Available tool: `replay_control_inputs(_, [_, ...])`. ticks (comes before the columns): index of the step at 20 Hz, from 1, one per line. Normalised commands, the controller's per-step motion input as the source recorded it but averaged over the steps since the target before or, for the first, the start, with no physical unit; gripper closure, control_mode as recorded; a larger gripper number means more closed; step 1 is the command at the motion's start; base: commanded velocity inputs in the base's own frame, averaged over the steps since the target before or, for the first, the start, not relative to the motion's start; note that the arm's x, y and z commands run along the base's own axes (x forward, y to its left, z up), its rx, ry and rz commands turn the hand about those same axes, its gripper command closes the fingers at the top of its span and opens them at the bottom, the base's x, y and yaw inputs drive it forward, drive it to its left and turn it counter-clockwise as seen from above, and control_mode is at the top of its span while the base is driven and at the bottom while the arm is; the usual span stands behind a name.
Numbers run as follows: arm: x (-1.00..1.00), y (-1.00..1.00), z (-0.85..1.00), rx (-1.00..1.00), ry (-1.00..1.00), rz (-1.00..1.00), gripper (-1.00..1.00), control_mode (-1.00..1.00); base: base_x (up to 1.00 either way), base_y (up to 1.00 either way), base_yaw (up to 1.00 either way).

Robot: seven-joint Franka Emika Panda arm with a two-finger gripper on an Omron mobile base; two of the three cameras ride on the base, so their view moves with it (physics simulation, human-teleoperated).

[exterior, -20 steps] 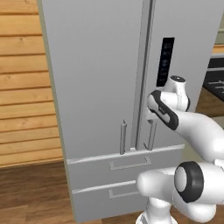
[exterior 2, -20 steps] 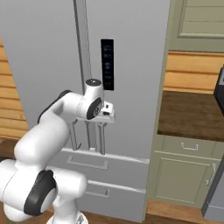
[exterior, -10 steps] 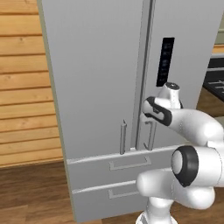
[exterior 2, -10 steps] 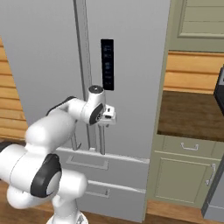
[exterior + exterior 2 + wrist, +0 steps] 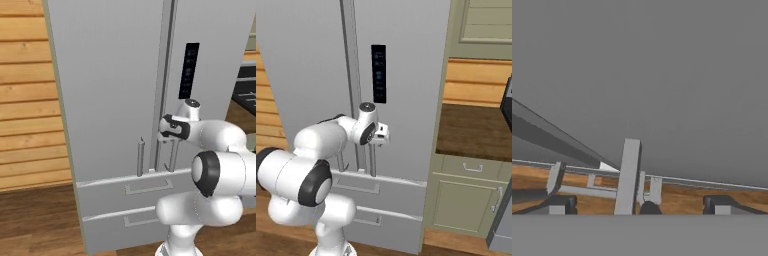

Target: Take the strawberry from the fridge and place it on top of the pancake, located on the dining counter.

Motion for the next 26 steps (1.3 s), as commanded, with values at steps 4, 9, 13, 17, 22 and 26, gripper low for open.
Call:
replay_control_inputs(4, [-0.02, 0.00, -0.32, -0.01, 0.00, 0.00, 1.00, -1.00, 0.00, 0.00, 0.00])
replay_control_inputs(9, [-0.35, -0.08, -0.41, -0.01, -0.05, 0.01, 1.00, -1.00, 0.00, 0.00, 0.00])
replay_control_inputs(13, [-0.74, -0.56, -0.20, 0.02, -0.07, 0.00, 1.00, -1.00, 0.00, 0.00, 0.00])
replay_control_inputs(17, [-0.82, -0.91, -0.03, 0.07, -0.09, 0.00, 1.00, -1.00, 0.00, 0.00, 0.00])
replay_control_inputs(22, [-0.57, -0.99, 0.00, 0.07, -0.02, 0.00, 1.00, -1.00, 0.00, 0.00, 0.00])
replay_control_inputs(26, [-0.43, -0.96, 0.00, 0.03, 0.00, 0.00, 1.00, -1.00, 0.00, 0.00, 0.00])
